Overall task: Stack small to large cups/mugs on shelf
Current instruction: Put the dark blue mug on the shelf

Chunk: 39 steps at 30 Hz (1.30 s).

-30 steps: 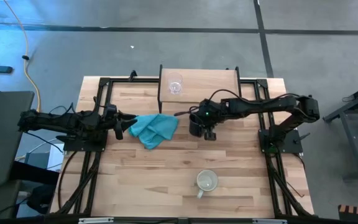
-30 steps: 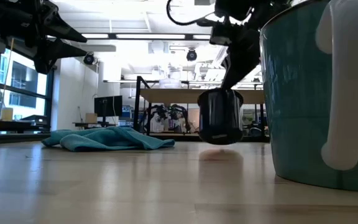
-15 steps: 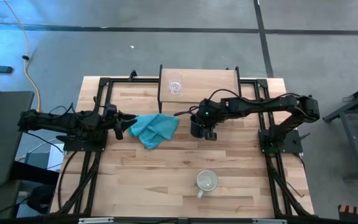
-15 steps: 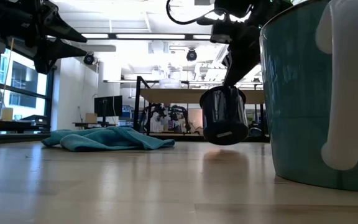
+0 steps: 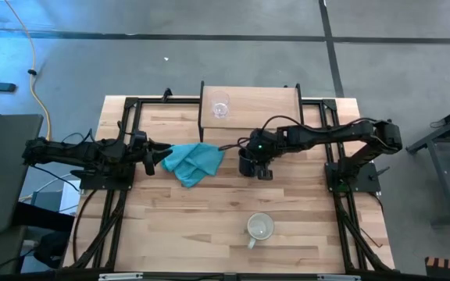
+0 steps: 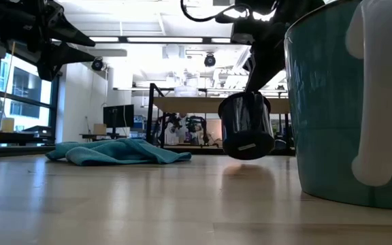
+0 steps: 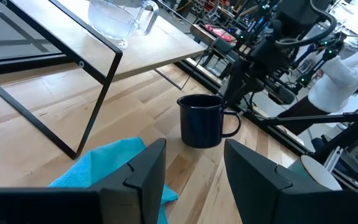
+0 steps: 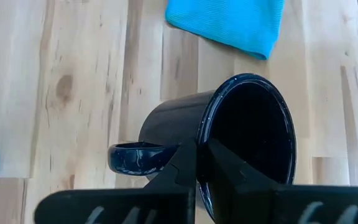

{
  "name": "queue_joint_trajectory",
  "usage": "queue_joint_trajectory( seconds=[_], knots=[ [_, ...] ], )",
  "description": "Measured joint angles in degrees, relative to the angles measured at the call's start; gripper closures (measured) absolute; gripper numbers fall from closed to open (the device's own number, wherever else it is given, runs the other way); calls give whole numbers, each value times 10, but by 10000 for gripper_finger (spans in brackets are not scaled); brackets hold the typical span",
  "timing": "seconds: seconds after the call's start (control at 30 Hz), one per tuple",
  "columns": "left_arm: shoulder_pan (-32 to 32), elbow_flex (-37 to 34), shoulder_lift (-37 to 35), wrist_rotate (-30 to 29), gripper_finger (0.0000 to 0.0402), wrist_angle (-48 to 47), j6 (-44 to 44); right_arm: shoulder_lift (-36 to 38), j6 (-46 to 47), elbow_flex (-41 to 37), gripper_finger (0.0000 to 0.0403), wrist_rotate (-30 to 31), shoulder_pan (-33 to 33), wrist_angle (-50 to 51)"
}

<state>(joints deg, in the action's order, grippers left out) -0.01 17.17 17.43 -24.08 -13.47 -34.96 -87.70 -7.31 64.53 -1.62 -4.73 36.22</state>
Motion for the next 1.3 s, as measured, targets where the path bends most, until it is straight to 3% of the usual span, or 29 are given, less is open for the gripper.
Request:
queue_joint_trajectory(
  seconds=[0.27, 0.97, 1.13, 1.3],
  knots=[
    [0, 0, 0, 0, 250, 0, 1, 0, 9, 19, 403, 24, 17, 21],
    [0, 0, 0, -7, 250, 0, 6, 2, -20, 240, 403, 82, 23, 211],
    [0, 0, 0, -7, 250, 0, 7, 2, -31, 283, 403, 109, 26, 248],
    [0, 0, 0, -10, 250, 0, 8, 2, -67, 308, 403, 181, 25, 253]
  ],
)
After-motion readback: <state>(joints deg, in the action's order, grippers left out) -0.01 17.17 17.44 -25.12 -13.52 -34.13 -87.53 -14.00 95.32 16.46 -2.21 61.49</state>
